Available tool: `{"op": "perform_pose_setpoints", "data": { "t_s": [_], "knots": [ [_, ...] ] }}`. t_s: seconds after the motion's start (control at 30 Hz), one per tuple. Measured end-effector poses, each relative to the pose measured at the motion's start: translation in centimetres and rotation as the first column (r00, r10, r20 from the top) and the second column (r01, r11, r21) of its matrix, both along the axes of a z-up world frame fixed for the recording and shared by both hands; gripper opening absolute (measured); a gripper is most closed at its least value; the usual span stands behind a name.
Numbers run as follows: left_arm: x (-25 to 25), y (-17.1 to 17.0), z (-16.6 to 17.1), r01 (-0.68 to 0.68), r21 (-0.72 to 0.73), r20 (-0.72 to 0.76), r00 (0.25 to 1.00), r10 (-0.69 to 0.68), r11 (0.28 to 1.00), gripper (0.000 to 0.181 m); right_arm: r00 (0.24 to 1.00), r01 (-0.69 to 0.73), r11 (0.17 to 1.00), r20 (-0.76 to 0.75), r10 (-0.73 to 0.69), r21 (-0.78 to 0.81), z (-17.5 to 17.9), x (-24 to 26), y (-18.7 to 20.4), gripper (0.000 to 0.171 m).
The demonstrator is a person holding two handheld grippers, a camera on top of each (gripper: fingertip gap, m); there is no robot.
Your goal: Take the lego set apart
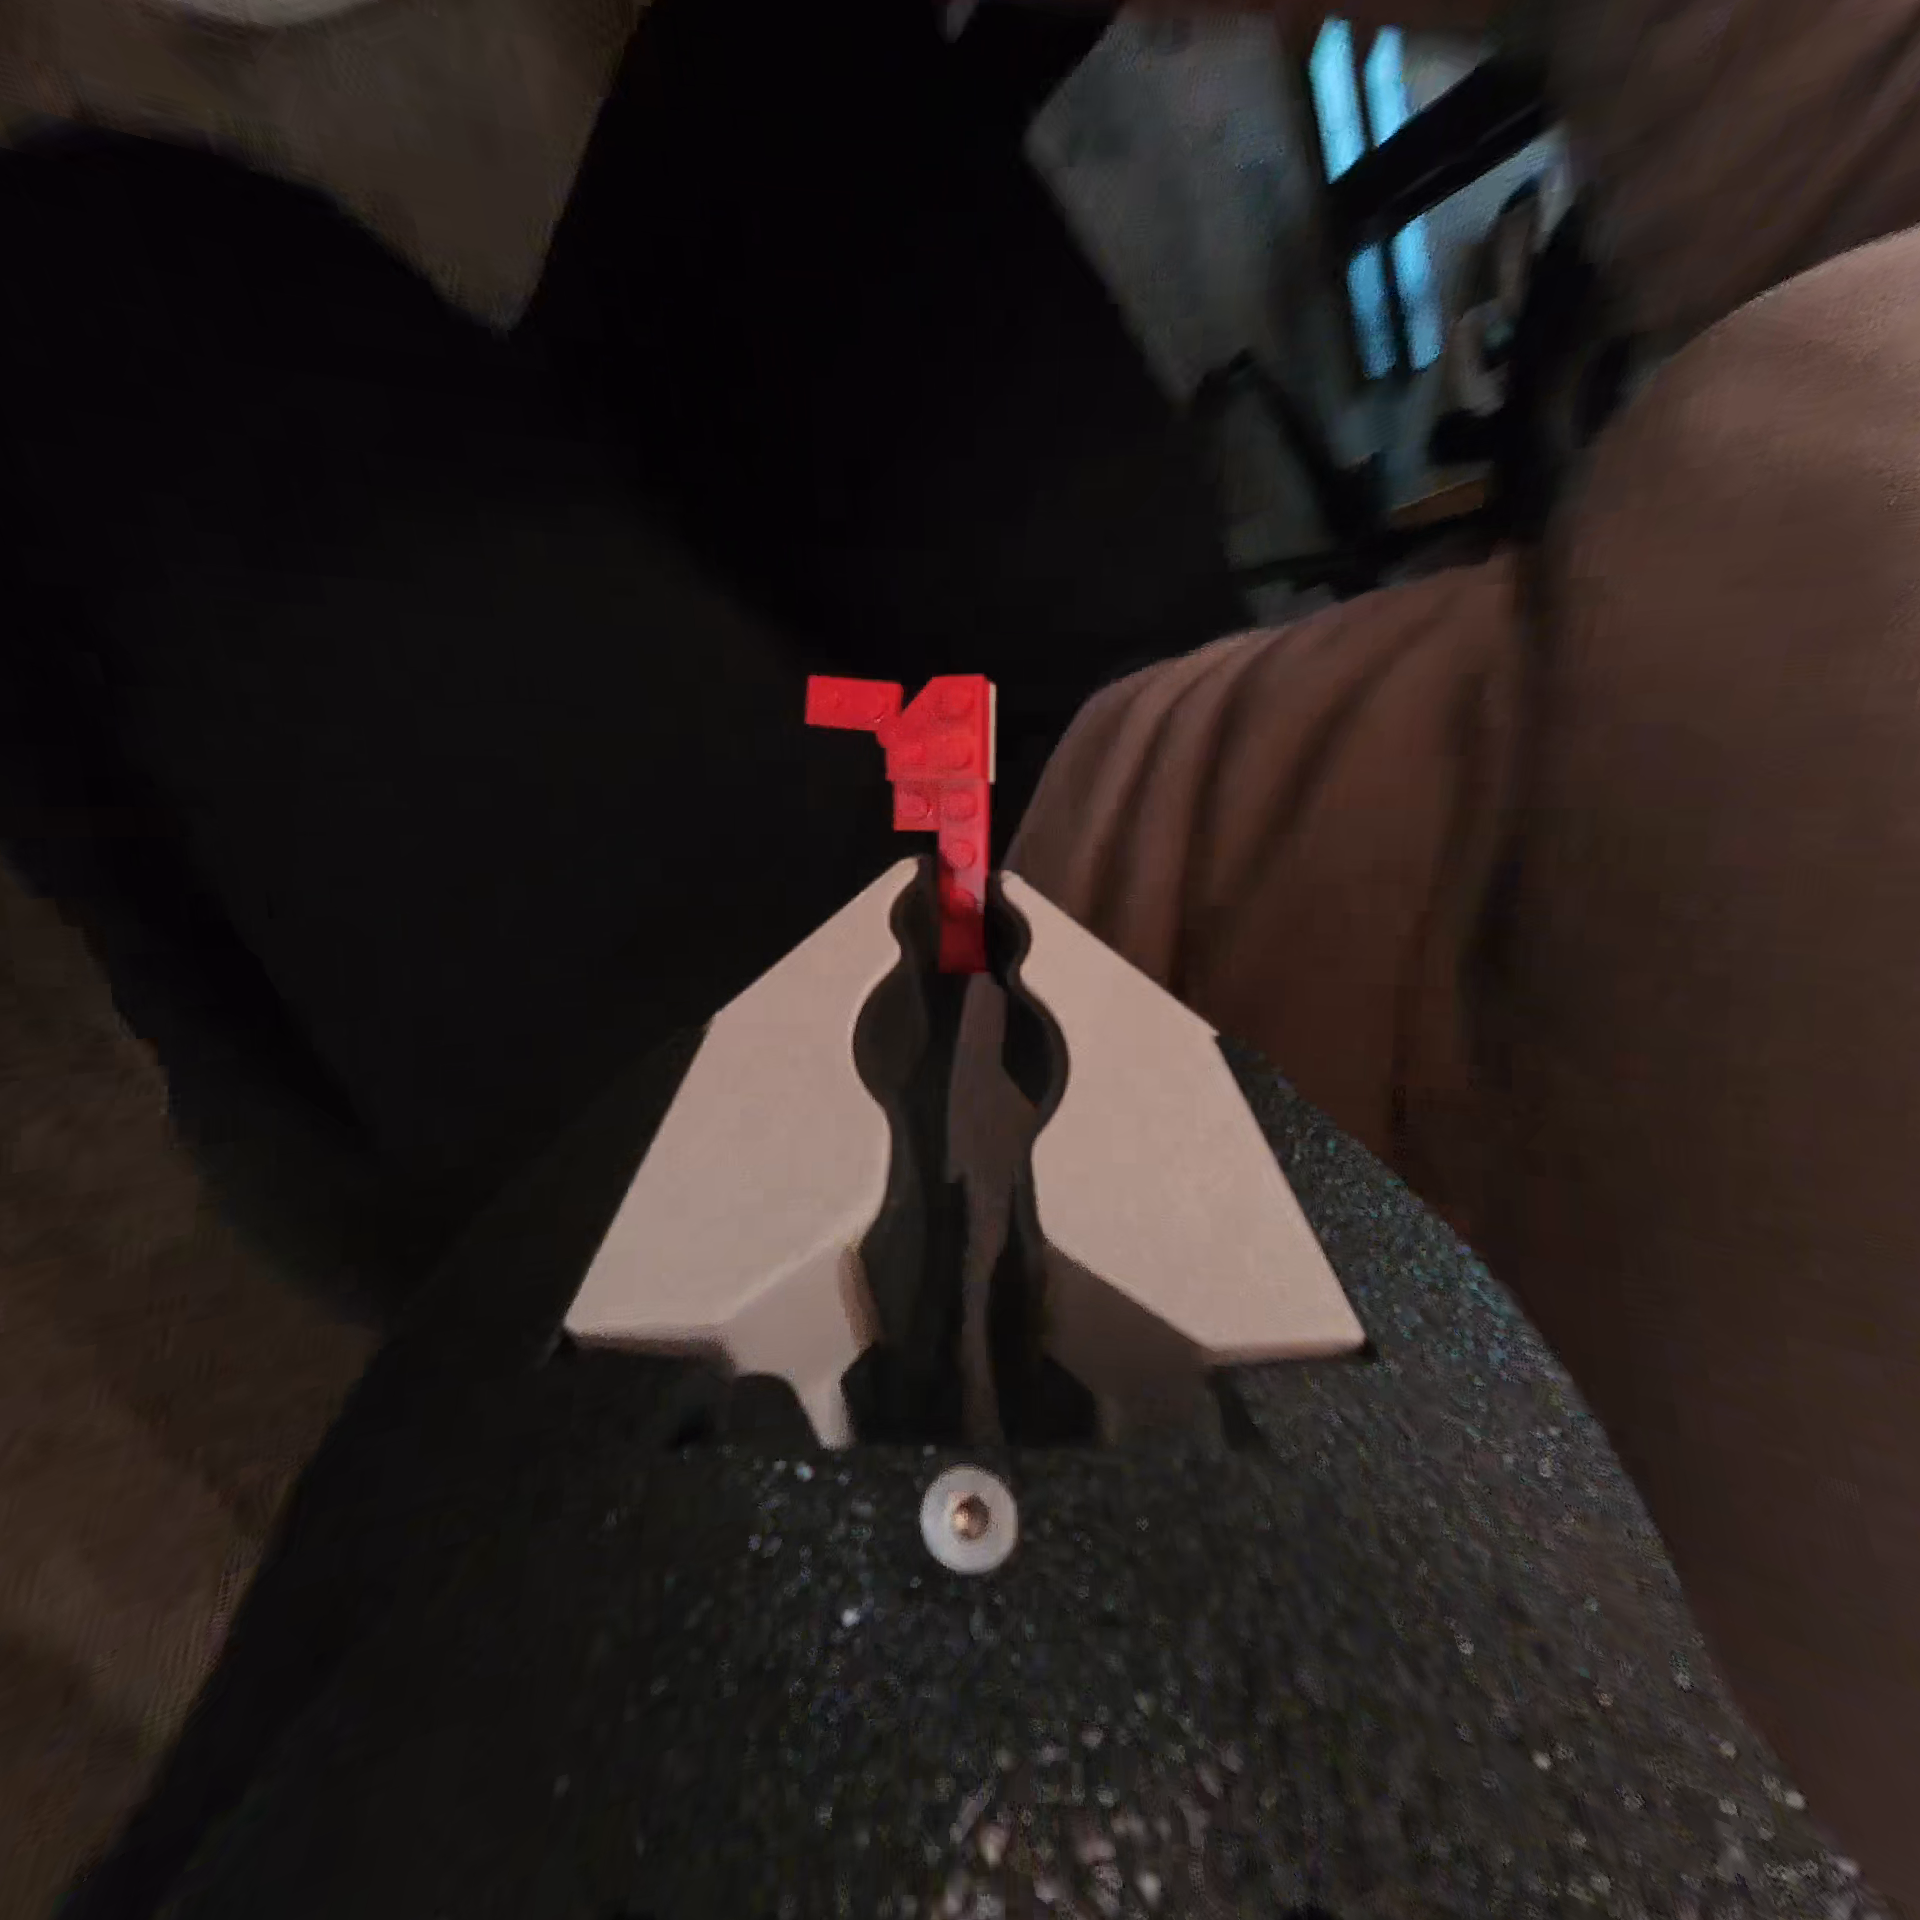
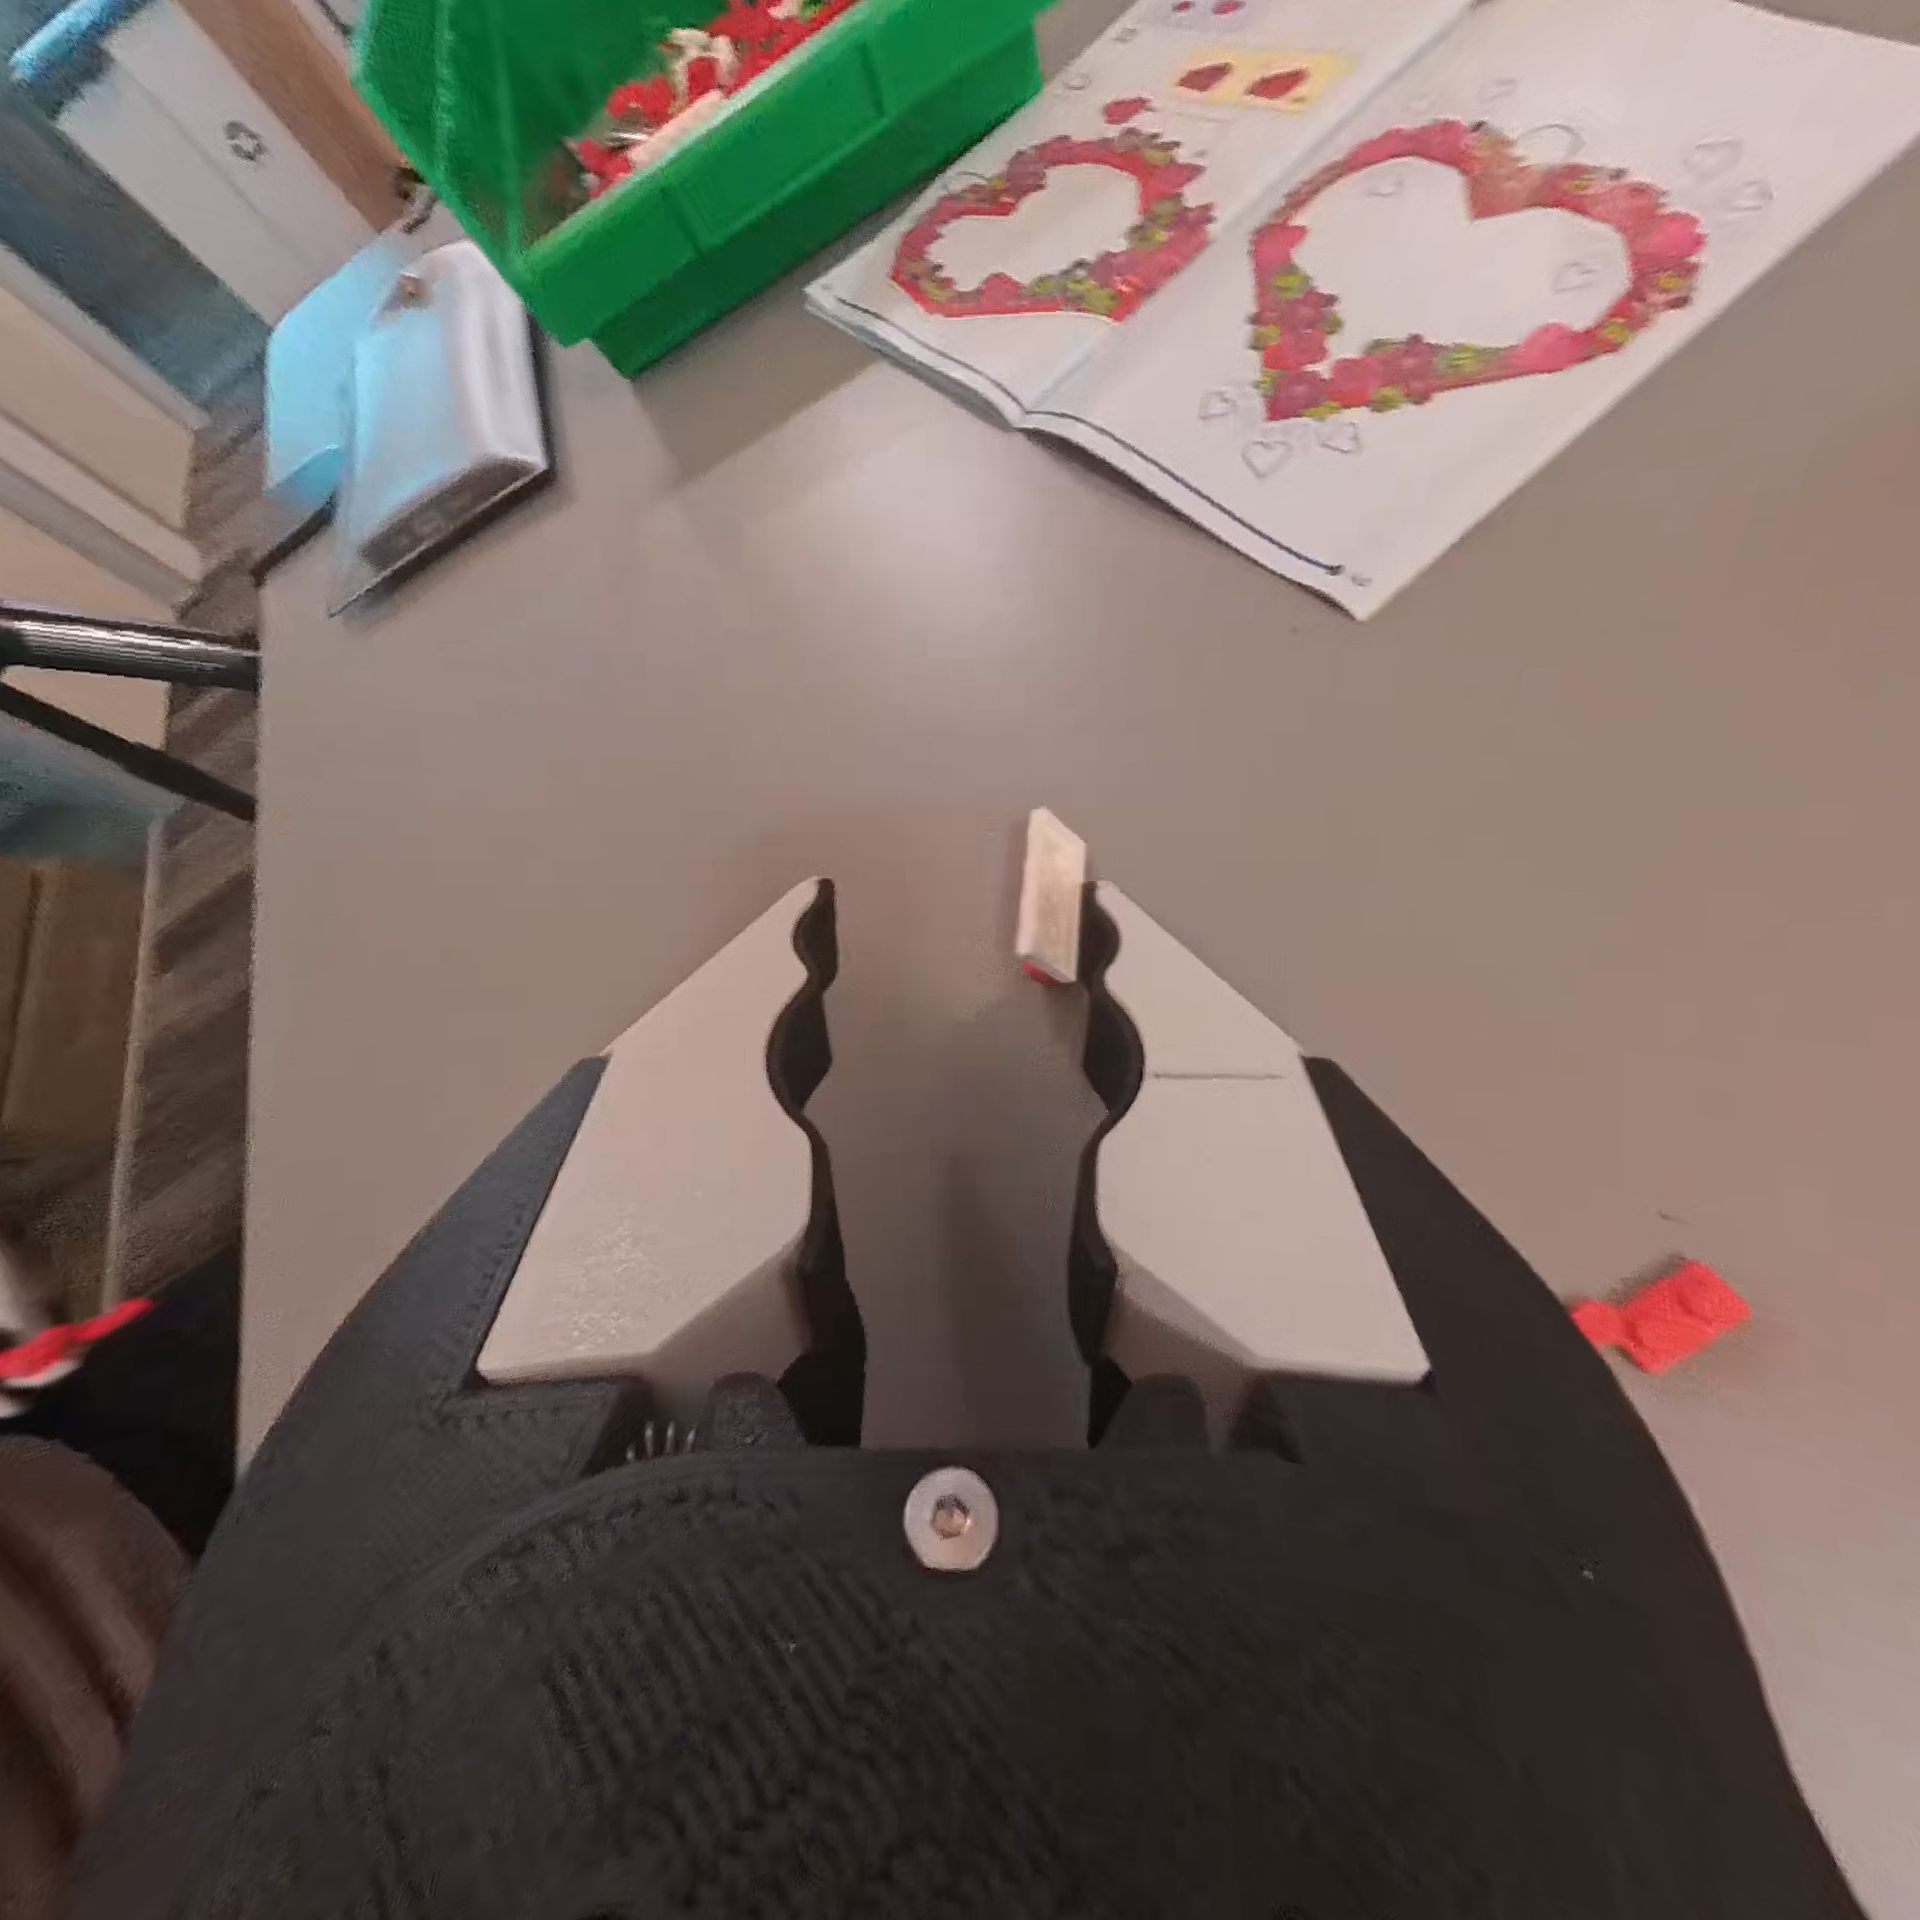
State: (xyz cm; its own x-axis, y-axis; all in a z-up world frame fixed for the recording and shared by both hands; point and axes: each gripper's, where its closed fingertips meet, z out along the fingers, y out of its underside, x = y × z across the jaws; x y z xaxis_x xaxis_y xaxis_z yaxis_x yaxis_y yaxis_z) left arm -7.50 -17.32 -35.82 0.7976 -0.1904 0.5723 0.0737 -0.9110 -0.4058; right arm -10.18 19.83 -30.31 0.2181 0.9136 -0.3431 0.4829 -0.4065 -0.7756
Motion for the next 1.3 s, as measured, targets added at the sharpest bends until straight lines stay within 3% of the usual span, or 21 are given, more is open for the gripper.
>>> {"op": "perform_pose_setpoints", "data": {
  "t_s": [0.03,0.1,0.17,0.23,0.33,0.43,0.6,0.73,0.83,1.03,1.1,1.2,1.3],
  "knots": [
    [-0.2,1.0,1.7,0.002,0.063,0.011,1.0,-0.003,0.998,0.007,1.0,0.014,1.0,-0.001,-0.014,0.02,0.2,0.1,0.4,0.053],
    [-1.5,3.9,5.1,-0.005,0.22,-0.017,1.0,0.009,0.975,0.007,0.998,0.022,0.994,-0.068,-0.015,0.106,1.8,0.0,0.8,0.056],
    [-3.2,7.8,8.9,0.004,0.429,-0.092,0.995,0.039,0.904,0.007,0.977,-0.037,0.974,-0.197,0.082,0.224,4.9,-0.8,-0.7,0.056],
    [-5.3,12.0,12.1,0.05,0.598,-0.227,0.968,0.109,0.8,0.006,0.92,-0.14,0.944,-0.312,0.235,0.299,7.6,-1.3,-3.8,0.049],
    [-7.8,18.4,16.0,0.258,0.759,-0.485,0.837,0.254,0.598,0.006,0.812,-0.332,0.928,-0.449,0.374,0.171,10.0,-1.5,-8.3,0.036],
    [-7.7,23.7,16.7,0.498,0.704,-0.685,0.664,0.299,0.506,0.006,0.739,-0.419,0.908,-0.574,0.354,0.02,11.4,-1.6,-9.5,0.031],
    [-5.8,29.5,15.4,0.812,0.417,-0.89,0.275,0.363,0.407,0.006,0.709,-0.382,0.921,-0.662,0.245,-0.068,12.3,-1.1,-7.5,0.028],
    [-5.1,31.6,13.9,0.885,0.285,-0.922,0.148,0.357,0.37,0.006,0.705,-0.359,0.927,-0.682,0.195,-0.107,12.4,-0.4,-5.9,0.024],
    [-4.9,32.4,13.3,0.894,0.277,-0.924,0.146,0.354,0.353,0.006,0.747,-0.296,0.952,-0.639,0.184,-0.072,11.4,-0.4,-4.9,0.004],
    [-5.1,34.1,12.7,0.882,0.296,-0.92,0.16,0.358,0.367,0.006,0.777,-0.263,0.958,-0.613,0.14,-0.116,10.4,-0.4,-3.8,0.011],
    [-5.0,34.6,12.5,0.885,0.295,-0.919,0.16,0.36,0.36,0.006,0.791,-0.208,0.974,-0.601,0.113,-0.09,10.1,-0.5,-3.0,0.003],
    [-5.0,35.4,11.6,0.859,0.332,-0.928,0.224,0.296,0.39,0.006,0.825,-0.112,0.988,-0.544,0.151,0.105,9.6,-0.5,-2.6,0.003],
    [-4.7,36.2,10.7,0.807,0.4,-0.916,0.346,0.201,0.434,0.006,0.862,-0.037,0.922,-0.455,0.225,0.386,9.4,-0.5,-2.8,0.002]
  ]
}}
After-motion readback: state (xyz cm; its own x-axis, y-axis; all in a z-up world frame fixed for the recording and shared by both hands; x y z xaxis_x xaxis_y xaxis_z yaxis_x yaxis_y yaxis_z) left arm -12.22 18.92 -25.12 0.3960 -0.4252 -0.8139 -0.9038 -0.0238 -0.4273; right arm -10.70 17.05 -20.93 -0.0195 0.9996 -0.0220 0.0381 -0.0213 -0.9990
